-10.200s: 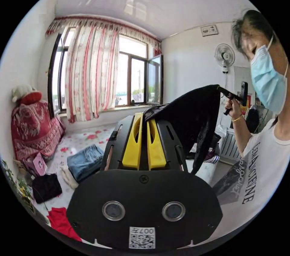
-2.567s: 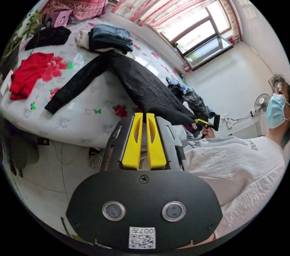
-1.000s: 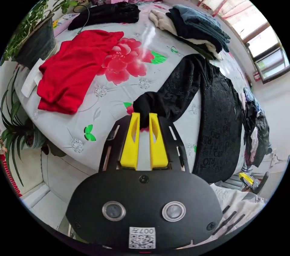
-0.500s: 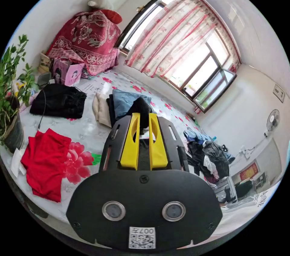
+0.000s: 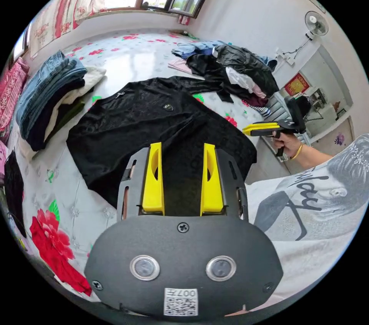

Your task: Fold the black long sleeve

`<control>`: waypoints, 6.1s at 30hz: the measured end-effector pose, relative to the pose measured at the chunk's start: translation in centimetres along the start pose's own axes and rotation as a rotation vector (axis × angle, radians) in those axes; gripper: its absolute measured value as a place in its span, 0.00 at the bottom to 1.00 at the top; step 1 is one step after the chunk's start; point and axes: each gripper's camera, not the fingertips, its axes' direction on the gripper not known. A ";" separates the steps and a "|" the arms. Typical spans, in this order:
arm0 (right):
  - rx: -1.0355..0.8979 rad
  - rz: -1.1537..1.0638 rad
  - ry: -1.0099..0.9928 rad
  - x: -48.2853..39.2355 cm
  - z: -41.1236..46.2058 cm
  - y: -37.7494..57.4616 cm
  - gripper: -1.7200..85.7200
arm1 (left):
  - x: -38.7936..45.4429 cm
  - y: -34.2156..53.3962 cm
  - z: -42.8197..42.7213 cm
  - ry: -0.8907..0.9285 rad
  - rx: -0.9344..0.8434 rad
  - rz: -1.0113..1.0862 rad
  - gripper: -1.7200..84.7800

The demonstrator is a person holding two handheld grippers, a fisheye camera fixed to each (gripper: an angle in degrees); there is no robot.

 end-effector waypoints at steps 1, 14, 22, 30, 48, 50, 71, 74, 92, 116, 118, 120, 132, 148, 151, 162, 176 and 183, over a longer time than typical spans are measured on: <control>-0.011 -0.014 0.008 0.3 0.5 -1.0 0.08 | -0.8 0.5 0.6 -0.008 -0.020 -0.034 0.18; -0.289 -0.506 0.157 -3.8 10.1 -14.7 0.08 | -10.6 -1.4 10.8 -0.199 -0.203 -0.285 0.18; -0.220 -0.647 0.142 -4.1 4.5 -8.4 0.05 | -13.8 -2.7 14.6 -0.316 -0.249 -0.319 0.15; -0.371 -0.484 -0.019 -0.3 3.8 -4.3 0.08 | -16.8 -3.6 15.1 -0.308 -0.235 -0.344 0.14; 0.017 0.254 0.436 22.4 -2.9 -10.1 0.06 | -23.4 1.4 9.4 -0.277 -0.217 -0.622 0.11; -0.040 0.264 0.459 23.0 -3.2 -10.8 0.03 | -23.9 1.7 9.4 -0.264 -0.212 -0.632 0.11; 0.486 -0.684 -0.187 -8.5 -25.8 -12.1 0.02 | -27.7 5.2 3.7 -0.180 -0.027 -0.579 0.10; 0.318 -0.885 -0.347 -16.1 -20.5 -9.1 0.02 | -27.7 6.4 3.1 -0.168 -0.010 -0.567 0.10; -0.128 -0.575 0.014 -15.5 3.2 -3.2 0.07 | -24.2 7.0 7.3 -0.065 -0.069 -0.304 0.13; -0.197 -0.395 0.473 3.2 8.4 -9.7 0.02 | -21.1 10.1 10.8 -0.253 -0.308 -0.240 0.09; -0.120 -0.395 0.416 2.9 6.7 -10.3 0.02 | -21.3 10.1 9.1 -0.205 -0.228 -0.262 0.09; -0.058 -0.410 0.317 1.9 5.8 -11.0 0.02 | -21.4 9.5 8.8 -0.182 -0.178 -0.256 0.09; -0.239 -0.699 0.107 -12.3 16.8 -11.4 0.02 | -26.0 6.7 14.3 -0.283 -0.220 -0.392 0.02; -0.117 -0.176 0.082 -0.5 3.4 -4.1 0.07 | -22.3 19.5 7.7 -0.133 -0.041 -0.481 0.08; -0.123 -0.022 0.171 3.6 1.3 0.1 0.09 | -20.3 21.9 7.9 -0.114 -0.090 -0.464 0.09; -0.220 0.069 0.260 9.9 1.6 1.8 0.12 | -14.2 20.5 11.4 -0.126 -0.222 -0.427 0.12; -0.436 -0.268 0.373 3.7 2.7 0.6 0.04 | -9.1 20.5 12.0 -0.263 -0.352 -0.463 0.03; -0.208 -0.200 0.002 5.8 -4.2 -5.9 0.02 | -14.1 16.9 7.8 -0.117 -0.179 -0.584 0.01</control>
